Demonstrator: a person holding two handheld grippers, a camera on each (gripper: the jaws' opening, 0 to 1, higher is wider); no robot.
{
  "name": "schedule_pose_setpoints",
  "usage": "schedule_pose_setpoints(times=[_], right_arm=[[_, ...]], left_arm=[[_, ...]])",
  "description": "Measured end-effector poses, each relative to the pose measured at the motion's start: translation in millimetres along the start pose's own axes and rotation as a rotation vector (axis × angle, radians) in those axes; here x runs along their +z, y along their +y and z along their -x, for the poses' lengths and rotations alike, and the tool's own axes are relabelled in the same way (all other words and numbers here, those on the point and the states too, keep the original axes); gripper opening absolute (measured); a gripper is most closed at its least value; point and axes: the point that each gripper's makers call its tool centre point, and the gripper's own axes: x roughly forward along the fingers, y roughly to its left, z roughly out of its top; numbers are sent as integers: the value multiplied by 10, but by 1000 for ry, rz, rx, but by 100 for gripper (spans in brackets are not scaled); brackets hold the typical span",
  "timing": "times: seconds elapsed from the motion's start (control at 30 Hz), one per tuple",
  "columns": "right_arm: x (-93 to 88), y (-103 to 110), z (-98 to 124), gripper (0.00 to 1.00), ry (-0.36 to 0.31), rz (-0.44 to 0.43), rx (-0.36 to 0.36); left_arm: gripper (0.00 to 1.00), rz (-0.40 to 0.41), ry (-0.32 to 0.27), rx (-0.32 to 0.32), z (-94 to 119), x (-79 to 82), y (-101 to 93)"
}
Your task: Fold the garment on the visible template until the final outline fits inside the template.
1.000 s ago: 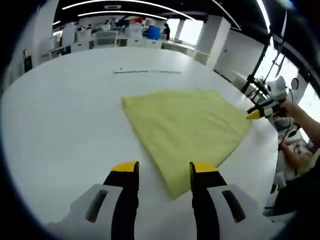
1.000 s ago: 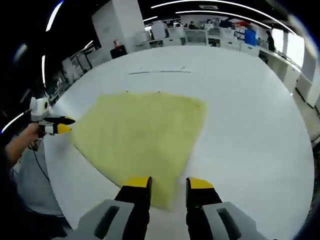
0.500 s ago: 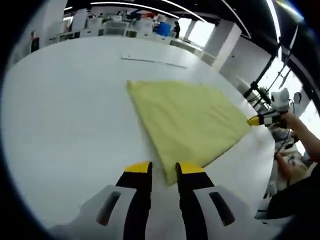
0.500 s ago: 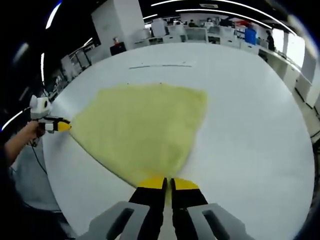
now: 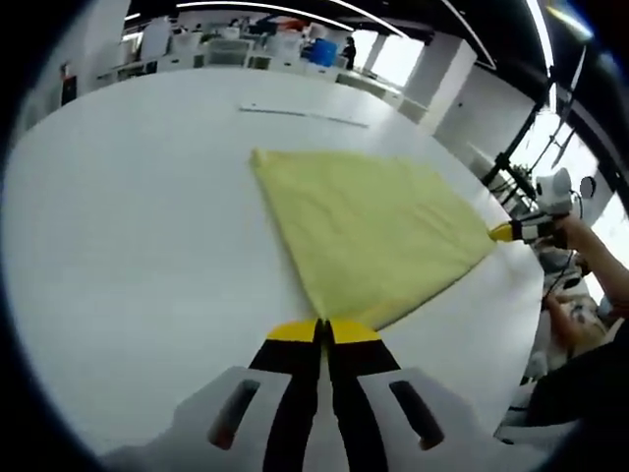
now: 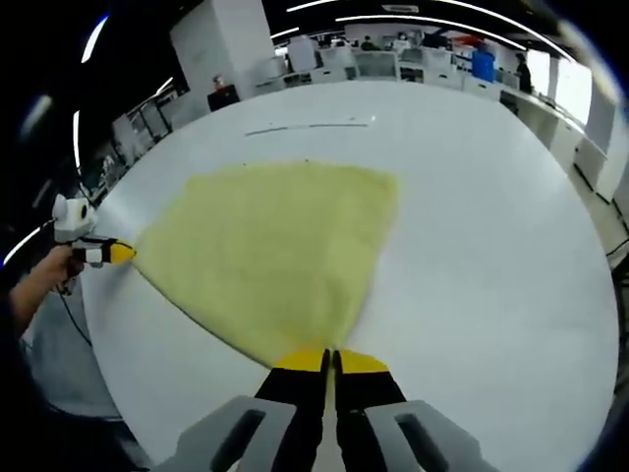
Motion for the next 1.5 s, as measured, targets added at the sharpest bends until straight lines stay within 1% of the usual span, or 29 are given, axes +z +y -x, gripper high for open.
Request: schedule_pose_setpoints(times=[0.17,0.4,0.47,0.6,0.73,0.93,1.07,1.17,1.3,1.37,1.43,1.5], right_arm=[[-46,14,28,0,-1,-7,6],[-113,42,67,0,-4,-13,8],[-131,49,72,0,-6,-10,9],[-160,67,89,0,-9,6,6],[-174,72,103,0,-17,8,3],[-170,69,111,0,-37,0,-2],[-199,82,111,4,-31,17,-4],[-204,107,115,9,-34,26,3],[-172,145,129,23,-51,41,16],[-139,179,143,29,-68,53,26],[-102,221,157,37,-87,54,40],[-47,291,178,42,-112,49,70]], left_arm=[[0,-10,4,1,43,-42,-25],[0,-4,-2,2,96,-113,-53],[0,7,-5,2,99,-125,-51],[0,0,-3,2,117,-150,-66],[0,22,-8,11,130,-163,-61],[0,24,-9,29,147,-192,-51],[2,25,-15,42,128,-196,-42],[5,20,-22,49,126,-190,-45],[16,5,-37,48,141,-153,-64],[23,-3,-42,55,156,-130,-71],[30,-3,-67,54,173,-73,-93],[34,-19,-103,33,193,4,-151]])
